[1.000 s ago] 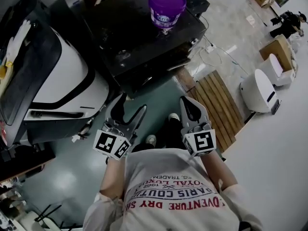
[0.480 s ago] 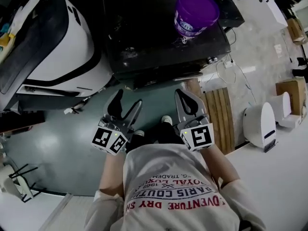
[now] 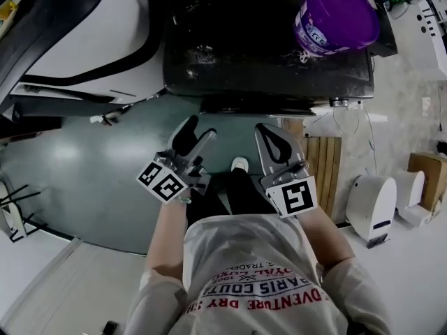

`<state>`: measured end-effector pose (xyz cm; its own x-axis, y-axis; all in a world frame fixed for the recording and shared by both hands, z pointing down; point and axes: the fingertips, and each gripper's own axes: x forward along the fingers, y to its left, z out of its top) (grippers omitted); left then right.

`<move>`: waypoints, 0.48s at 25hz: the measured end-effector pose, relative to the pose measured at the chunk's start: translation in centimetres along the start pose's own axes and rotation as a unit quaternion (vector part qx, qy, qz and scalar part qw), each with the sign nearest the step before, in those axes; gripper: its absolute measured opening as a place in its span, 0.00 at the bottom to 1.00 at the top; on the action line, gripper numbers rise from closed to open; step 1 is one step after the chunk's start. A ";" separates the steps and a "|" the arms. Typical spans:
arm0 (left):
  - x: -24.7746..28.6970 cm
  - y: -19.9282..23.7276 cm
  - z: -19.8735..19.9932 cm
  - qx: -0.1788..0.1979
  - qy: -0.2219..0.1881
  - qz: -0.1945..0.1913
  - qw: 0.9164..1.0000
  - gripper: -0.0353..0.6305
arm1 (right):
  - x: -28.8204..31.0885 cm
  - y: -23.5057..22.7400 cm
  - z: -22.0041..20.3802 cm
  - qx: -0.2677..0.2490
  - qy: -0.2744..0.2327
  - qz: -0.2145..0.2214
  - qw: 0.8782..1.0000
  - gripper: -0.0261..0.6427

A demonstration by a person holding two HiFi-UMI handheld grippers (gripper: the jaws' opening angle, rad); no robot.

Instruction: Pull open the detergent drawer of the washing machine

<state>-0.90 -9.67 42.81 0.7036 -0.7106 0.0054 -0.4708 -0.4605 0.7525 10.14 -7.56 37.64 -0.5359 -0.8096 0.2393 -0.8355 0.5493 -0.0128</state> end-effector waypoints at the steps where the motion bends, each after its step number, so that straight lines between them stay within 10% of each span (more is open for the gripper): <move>1: 0.3 0.9 -0.5 -0.024 -0.010 0.001 1.000 0.53 | 0.4 -0.1 -0.6 -0.004 0.001 0.006 1.000 0.04; 12: 3.9 7.7 -1.9 -0.126 -0.116 -0.020 0.985 0.53 | 4.3 -0.6 -4.7 0.016 0.010 0.028 0.999 0.04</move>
<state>-0.76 -14.97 49.86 0.5650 -0.8103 -0.1556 -0.2770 -0.3639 0.8893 8.93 -10.41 43.25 -0.5798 -0.7731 0.2572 -0.8078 0.5866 -0.0576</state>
